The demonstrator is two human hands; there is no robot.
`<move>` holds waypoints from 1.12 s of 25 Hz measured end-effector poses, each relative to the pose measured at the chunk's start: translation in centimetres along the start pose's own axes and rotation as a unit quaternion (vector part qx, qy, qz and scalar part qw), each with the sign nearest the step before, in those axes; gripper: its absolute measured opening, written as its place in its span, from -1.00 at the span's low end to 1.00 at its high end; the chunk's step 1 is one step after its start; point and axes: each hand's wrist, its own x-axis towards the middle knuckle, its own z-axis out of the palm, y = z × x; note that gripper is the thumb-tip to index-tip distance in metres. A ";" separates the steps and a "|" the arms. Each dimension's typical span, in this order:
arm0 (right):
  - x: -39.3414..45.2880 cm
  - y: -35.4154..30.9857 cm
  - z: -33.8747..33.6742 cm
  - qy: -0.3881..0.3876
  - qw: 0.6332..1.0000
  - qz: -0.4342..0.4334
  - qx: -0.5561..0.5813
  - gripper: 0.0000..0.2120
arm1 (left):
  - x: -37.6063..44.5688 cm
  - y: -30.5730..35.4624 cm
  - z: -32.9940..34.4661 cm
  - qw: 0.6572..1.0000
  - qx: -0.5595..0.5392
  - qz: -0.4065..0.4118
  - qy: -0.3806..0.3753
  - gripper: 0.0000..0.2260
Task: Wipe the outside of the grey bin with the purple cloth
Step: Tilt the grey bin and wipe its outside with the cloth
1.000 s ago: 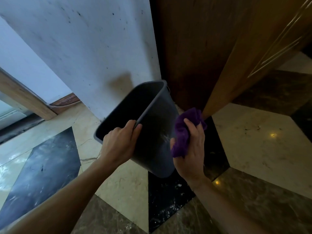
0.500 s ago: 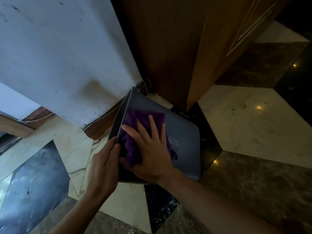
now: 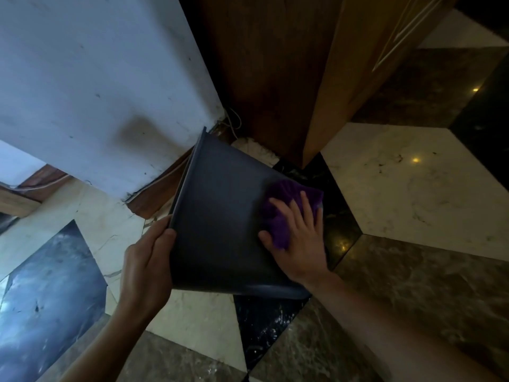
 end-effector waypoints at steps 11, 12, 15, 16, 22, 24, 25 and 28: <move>-3.2 -10.7 0.3 0.009 0.983 -0.004 0.182 -0.59 | -1.8 0.4 1.1 0.998 0.035 0.016 0.043 -0.64; -3.1 -11.9 0.5 0.003 0.986 -0.052 0.161 -0.57 | -1.8 0.3 1.1 0.999 0.022 0.011 0.046 -0.62; -1.6 -11.2 0.5 -0.003 0.992 -0.099 0.083 -0.48 | -1.4 -0.1 0.9 0.998 0.038 0.015 0.057 -0.66; -1.2 -10.1 0.5 -0.004 0.994 -0.084 0.076 -0.48 | -1.2 -0.2 0.8 0.997 0.046 0.016 0.060 -0.66; 0.7 -2.8 0.8 -0.008 0.999 0.044 0.020 -0.44 | -0.7 -0.4 0.3 0.996 0.044 -0.054 0.064 -0.65; 1.0 -0.8 0.7 -0.003 0.998 0.066 0.016 -0.44 | -0.5 0.3 -0.1 0.995 0.058 -0.075 0.033 -0.72; 1.0 0.0 0.6 -0.002 0.997 0.077 0.019 -0.44 | -0.3 0.7 -0.5 0.994 0.069 -0.085 0.011 -0.74; 0.8 1.8 0.4 -0.014 0.993 0.109 0.031 -0.42 | 2.2 2.8 -1.1 0.989 0.096 -0.092 -0.063 -0.75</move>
